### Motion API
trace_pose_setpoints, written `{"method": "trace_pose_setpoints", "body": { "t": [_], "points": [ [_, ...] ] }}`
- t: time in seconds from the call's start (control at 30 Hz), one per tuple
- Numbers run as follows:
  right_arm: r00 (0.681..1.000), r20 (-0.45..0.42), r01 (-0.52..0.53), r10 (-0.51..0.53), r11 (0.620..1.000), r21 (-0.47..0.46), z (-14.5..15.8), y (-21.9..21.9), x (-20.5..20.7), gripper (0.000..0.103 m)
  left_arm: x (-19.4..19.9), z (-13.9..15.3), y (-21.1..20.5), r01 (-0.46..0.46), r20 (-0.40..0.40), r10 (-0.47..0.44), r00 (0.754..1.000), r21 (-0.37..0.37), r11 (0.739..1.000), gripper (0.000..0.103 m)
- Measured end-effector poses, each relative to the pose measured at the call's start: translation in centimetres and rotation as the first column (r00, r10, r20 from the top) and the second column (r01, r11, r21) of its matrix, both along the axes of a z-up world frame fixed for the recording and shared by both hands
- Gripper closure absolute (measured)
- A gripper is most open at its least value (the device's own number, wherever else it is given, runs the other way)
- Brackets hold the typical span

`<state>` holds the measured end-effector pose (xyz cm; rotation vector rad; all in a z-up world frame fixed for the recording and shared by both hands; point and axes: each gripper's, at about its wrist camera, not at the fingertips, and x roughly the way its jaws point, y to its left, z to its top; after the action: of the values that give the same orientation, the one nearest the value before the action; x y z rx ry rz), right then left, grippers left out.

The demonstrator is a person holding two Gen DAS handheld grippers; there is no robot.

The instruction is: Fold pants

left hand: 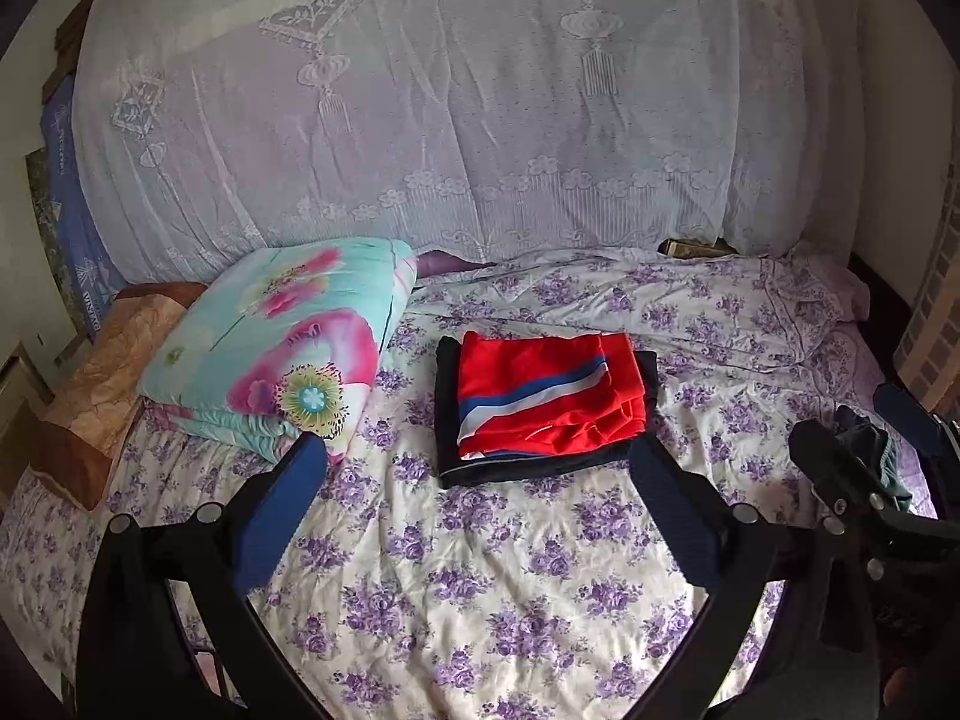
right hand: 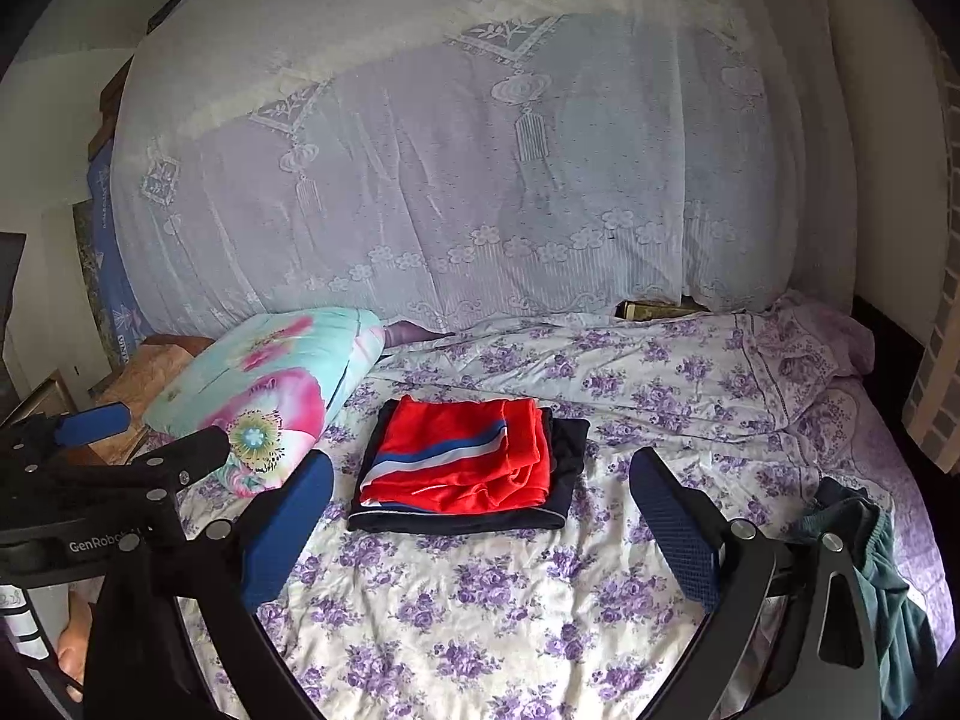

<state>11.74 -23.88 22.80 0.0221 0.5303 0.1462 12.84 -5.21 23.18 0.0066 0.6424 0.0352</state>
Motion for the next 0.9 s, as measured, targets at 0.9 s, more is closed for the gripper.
{"method": "trace_pose_setpoints", "body": {
  "t": [0.9],
  "points": [
    [1.000,-0.012,0.005,-0.004,1.000,0.029,-0.16,-0.29,-0.22,0.004,-0.43,0.62,-0.79,0.006,0.042,-0.008,0.999,0.037,0.999,0.005]
  ]
}}
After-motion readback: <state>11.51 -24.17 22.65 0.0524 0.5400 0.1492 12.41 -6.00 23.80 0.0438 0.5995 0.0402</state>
